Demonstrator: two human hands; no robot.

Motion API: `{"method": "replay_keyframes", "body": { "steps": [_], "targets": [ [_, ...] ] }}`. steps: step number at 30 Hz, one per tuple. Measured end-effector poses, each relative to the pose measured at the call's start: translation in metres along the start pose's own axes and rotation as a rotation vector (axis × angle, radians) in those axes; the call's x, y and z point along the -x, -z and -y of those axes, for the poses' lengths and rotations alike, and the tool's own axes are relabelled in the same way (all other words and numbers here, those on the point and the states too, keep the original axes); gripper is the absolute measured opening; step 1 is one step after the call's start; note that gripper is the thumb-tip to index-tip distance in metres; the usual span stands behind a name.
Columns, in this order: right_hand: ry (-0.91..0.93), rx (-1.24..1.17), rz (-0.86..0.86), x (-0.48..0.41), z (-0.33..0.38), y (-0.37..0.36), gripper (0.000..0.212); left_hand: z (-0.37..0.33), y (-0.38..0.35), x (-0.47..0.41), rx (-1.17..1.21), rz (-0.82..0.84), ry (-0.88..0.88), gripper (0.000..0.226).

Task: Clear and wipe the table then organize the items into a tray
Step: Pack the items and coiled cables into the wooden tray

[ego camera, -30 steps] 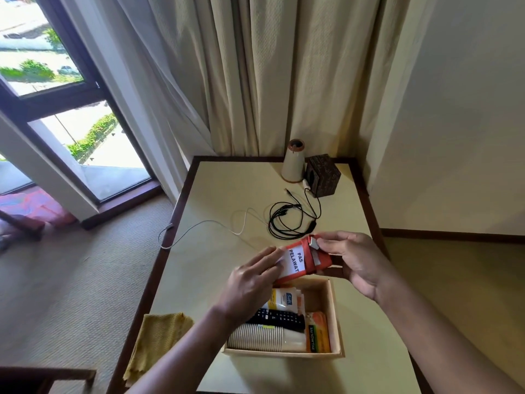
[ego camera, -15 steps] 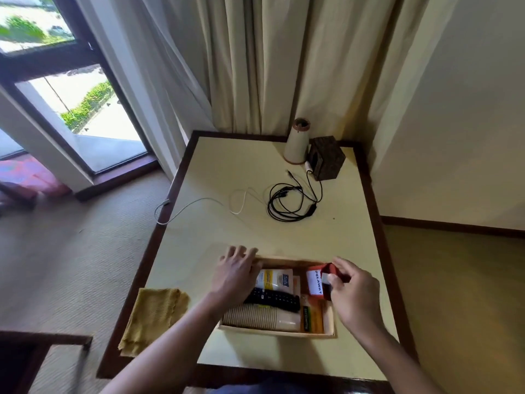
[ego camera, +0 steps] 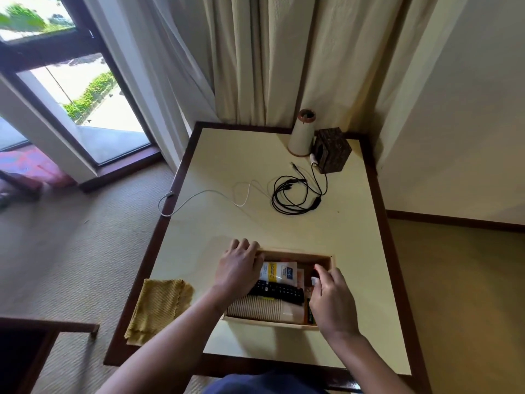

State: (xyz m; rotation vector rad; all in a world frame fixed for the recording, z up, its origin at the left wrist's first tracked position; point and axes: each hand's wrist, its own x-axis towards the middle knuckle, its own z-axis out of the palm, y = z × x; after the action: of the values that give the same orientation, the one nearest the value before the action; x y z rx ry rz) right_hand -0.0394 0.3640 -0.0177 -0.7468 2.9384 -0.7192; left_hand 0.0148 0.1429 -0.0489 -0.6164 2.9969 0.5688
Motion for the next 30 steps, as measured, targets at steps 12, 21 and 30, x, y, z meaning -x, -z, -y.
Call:
{"method": "replay_keyframes", "body": {
  "steps": [12,21,30],
  "targets": [
    [-0.206,0.31,0.164,-0.062,0.014,0.021,0.013,0.003,-0.002,0.003,-0.014,-0.032,-0.022,0.03],
    [-0.08,0.299,0.186,-0.046,0.0,0.015,0.02,0.003,-0.003,0.002,-0.013,-0.042,-0.022,0.031],
    [-0.234,-0.027,0.146,-0.048,-0.007,0.023,0.026,0.0,0.002,0.004,0.049,-0.035,0.001,0.034]
  ]
}}
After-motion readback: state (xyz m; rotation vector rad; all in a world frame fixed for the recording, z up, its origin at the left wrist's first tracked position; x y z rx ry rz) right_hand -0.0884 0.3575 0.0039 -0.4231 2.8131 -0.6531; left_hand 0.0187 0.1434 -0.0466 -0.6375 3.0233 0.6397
